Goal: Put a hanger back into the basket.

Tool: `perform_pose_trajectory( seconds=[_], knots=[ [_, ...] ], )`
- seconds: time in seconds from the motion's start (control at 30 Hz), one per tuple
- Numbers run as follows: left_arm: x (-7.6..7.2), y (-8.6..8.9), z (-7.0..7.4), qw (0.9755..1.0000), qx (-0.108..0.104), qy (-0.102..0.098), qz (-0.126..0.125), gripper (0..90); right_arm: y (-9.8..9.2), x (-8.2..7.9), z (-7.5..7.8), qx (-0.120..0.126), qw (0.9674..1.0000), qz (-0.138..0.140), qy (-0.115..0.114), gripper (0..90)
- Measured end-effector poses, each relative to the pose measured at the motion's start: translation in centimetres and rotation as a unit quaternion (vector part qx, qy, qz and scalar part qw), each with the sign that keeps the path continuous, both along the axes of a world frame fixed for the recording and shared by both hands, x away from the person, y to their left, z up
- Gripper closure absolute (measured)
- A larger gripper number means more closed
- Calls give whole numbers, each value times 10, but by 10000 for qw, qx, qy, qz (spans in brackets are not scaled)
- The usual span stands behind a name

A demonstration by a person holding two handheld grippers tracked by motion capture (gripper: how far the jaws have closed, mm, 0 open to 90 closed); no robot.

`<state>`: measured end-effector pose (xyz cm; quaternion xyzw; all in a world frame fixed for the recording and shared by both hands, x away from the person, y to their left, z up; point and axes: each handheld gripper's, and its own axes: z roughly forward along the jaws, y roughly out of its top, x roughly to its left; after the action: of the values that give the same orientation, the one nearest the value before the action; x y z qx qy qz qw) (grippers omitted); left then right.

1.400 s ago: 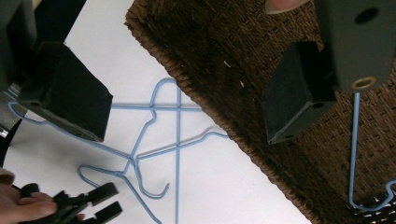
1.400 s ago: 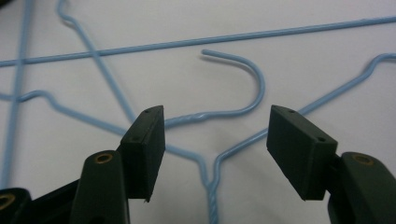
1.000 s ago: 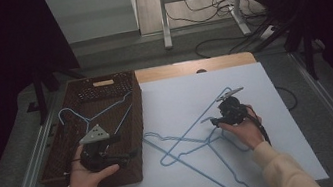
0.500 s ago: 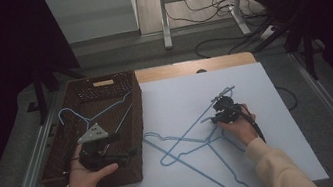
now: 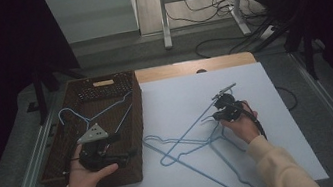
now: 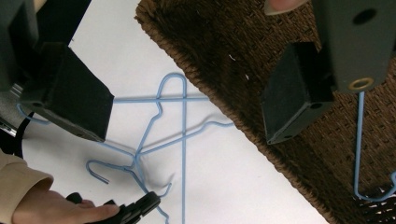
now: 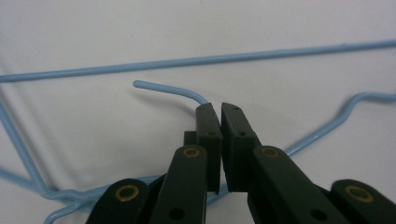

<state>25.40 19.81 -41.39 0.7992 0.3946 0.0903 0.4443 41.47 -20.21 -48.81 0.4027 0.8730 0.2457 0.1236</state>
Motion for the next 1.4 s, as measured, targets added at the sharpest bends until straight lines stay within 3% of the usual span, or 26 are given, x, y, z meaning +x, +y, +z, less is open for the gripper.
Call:
perform_pose_trajectory(
  seconds=[0.37,0.67,0.87,1.13,1.4],
  knots=[
    [1,-12,2,9999,49,-13,-138,169,-17,-14,31,264,9974,544,-388,871],
    [10,-44,-2,9986,189,105,-484,178,-15,-20,41,354,9956,686,-527,872],
    [20,-70,-10,9959,371,290,-776,192,-12,-25,47,385,9946,765,-588,872],
    [34,-104,-20,9900,603,553,-1150,203,-9,-29,51,380,9935,862,-640,872],
    [42,-116,-29,9873,690,705,-1245,206,-8,-30,51,391,9929,912,-649,872]
  ],
)
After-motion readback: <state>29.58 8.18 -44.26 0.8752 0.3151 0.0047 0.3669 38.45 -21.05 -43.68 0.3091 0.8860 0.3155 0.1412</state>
